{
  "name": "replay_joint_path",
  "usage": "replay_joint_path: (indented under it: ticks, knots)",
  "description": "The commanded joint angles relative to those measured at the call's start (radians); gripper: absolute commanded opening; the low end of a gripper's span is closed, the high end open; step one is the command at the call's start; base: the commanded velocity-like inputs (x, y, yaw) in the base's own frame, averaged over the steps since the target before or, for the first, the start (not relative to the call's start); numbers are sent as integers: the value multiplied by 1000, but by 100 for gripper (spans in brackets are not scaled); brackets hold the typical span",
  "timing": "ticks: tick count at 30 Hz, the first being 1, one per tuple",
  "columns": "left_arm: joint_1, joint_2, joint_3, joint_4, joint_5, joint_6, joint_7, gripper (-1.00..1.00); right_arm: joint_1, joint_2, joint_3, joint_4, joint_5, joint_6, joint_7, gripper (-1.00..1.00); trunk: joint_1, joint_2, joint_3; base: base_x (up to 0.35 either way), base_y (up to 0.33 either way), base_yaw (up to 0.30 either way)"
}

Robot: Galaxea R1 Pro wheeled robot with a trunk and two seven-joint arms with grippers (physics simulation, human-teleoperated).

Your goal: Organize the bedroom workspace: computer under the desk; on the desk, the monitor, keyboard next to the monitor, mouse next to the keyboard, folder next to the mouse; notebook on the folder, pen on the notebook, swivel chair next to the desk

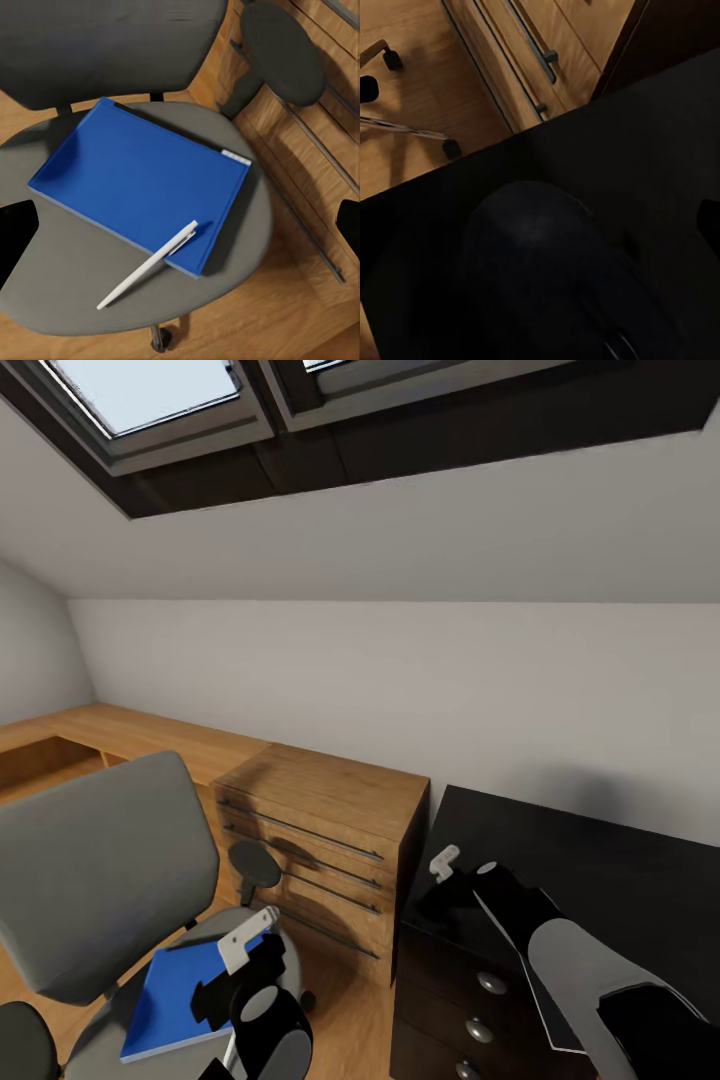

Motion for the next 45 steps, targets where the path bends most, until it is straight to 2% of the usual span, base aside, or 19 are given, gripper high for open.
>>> replay_joint_path:
  ticks: [1, 5, 10, 15, 20, 29, 45]
  knots:
    - [-1, 0, -2, -1, 3, 10, 6, 100, 0, -1, 4, -3, 10, 3, 6, 100, 0, -1, -1, 0, 0, 0]
    - [-1, 0, 1, -1, 3, 8, 6, 100, 0, -3, 29, -3, 10, 3, 6, 100, 0, -1, -1, 0, 0, 0]
    - [-1, 1, 5, -1, 3, -6, 5, 100, 0, -6, 35, -3, 10, 3, 7, 100, 0, -1, -1, 0, 0, 0]
    - [-1, 1, 5, -1, 3, -12, 5, 100, 1, -15, 45, 3, 12, -30, 19, 100, 0, -1, -1, 0, 0, 0]
    - [-1, 0, 5, -1, 3, -12, 6, 100, 1, -17, 75, 20, 14, -42, 24, 100, 0, -1, -1, 0, 0, 0]
    - [-1, 0, 5, -1, 3, -13, 8, 100, 1, -35, 84, 24, 12, -75, 48, 100, 0, -1, -1, 0, 0, 0]
    - [-1, 0, 4, -1, 3, -13, 10, 100, 1, -38, 89, 47, 15, -98, 60, 100, 0, -1, -1, 0, 0, 0]
